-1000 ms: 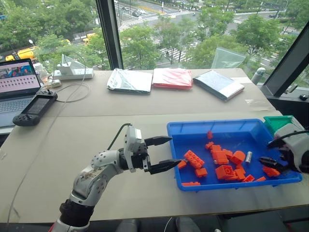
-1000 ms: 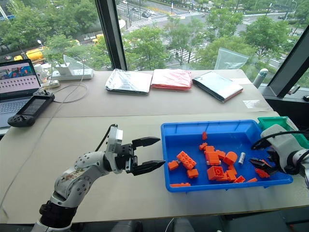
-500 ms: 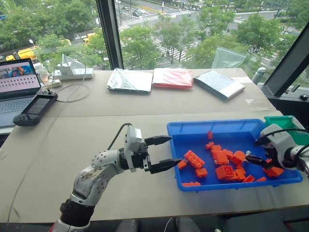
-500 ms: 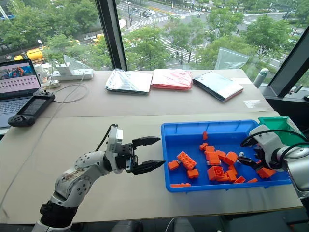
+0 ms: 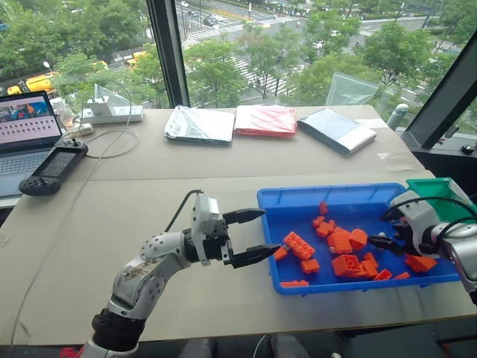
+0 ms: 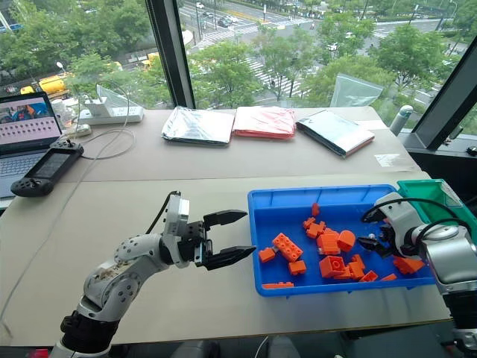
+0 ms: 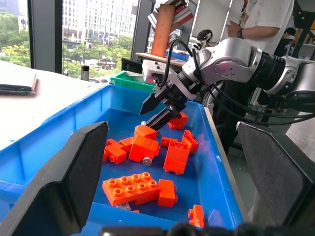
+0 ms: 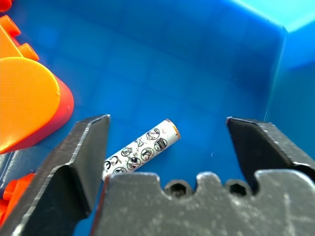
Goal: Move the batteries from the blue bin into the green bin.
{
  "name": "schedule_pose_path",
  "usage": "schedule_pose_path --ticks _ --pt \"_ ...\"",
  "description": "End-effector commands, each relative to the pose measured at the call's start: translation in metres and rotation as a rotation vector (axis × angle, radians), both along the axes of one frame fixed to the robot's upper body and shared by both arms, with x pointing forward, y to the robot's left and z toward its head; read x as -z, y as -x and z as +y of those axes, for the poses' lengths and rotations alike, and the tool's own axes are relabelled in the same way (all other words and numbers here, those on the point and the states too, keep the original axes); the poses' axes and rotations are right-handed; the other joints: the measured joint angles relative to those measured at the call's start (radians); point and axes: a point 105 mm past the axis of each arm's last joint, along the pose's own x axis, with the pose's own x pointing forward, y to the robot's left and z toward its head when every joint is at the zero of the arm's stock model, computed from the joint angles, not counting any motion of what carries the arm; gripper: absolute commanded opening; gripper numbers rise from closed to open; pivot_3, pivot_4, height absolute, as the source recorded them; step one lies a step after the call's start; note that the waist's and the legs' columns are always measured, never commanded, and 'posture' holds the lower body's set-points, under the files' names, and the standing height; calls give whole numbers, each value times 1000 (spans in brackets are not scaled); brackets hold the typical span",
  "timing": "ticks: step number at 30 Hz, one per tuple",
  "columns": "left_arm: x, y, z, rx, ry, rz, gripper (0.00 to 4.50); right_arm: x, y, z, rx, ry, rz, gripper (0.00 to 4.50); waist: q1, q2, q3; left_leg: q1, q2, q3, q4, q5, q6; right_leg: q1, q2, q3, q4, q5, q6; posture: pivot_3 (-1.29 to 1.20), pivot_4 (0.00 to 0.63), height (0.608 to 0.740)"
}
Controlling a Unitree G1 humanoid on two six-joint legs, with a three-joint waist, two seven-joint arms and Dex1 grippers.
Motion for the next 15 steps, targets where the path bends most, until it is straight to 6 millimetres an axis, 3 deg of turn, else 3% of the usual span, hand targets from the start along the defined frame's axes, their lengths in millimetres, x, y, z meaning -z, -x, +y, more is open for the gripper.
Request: schedule_pose_path --ticks 1,6,11,15 --pt "-10 4 -2 14 22 -30 4500 11 5 1 -7 -2 44 1680 0 0 0 0 0 0 0 0 0 0 0 0 0 0 0 0 150 740" --pt "-11 3 -3 12 24 -30 4500 12 6 3 -9 -8 47 23 0 0 0 0 0 0 0 0 0 0 0 0 0 0 0 0 150 740" --pt "-11 3 -3 13 24 -28 4500 9 6 1 -1 -10 39 23 -1 0 0 0 0 0 0 0 0 0 0 0 0 0 0 0 150 740" --pt "-11 3 -4 16 24 -23 4500 -8 1 -5 21 17 -24 23 0 0 0 0 0 0 0 0 0 0 0 0 0 0 0 0 150 740"
